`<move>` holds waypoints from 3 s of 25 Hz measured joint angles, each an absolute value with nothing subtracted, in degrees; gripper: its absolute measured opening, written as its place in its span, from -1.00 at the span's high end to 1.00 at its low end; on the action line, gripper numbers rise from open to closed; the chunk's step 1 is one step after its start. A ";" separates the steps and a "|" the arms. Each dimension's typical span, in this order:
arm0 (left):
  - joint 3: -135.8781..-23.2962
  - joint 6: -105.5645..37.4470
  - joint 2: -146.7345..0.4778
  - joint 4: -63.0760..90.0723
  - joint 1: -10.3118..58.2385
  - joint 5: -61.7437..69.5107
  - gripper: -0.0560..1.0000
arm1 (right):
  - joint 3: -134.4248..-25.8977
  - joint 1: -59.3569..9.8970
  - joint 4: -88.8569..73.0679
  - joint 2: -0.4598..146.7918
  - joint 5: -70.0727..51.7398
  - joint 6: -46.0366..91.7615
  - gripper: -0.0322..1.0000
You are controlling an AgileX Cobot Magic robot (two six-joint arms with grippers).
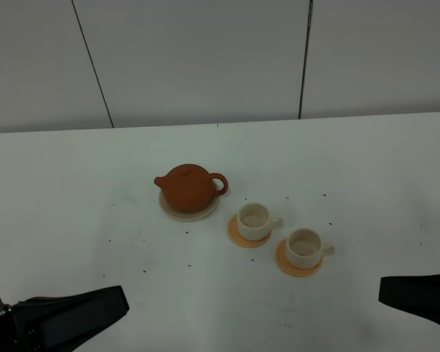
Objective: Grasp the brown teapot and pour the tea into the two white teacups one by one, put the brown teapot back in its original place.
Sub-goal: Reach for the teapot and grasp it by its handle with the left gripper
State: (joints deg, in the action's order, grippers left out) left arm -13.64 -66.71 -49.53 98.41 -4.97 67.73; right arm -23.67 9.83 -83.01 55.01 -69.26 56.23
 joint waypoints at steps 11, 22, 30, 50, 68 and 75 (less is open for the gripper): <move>-13.64 -66.71 -49.53 98.41 -4.97 67.73 0.43 | -23.67 9.83 -83.01 55.01 -69.26 56.23 0.47; -13.64 -66.90 -49.53 98.41 -4.97 67.73 0.42 | -24.24 9.83 -83.41 54.17 -69.26 55.57 0.47; -15.31 -67.06 -49.53 96.39 -4.97 67.80 0.43 | -25.43 9.83 -83.21 49.31 -69.32 55.40 0.47; -33.38 -49.66 -49.53 63.72 -4.97 59.33 0.43 | -39.42 9.83 -49.13 37.05 -68.41 26.47 0.47; -34.16 -36.49 -46.66 39.75 -4.97 59.33 0.43 | -39.59 9.83 -18.33 7.53 -69.78 9.50 0.47; -34.22 -34.45 -38.13 38.57 -4.97 59.55 0.43 | -33.76 9.83 -17.37 4.73 -68.72 9.98 0.47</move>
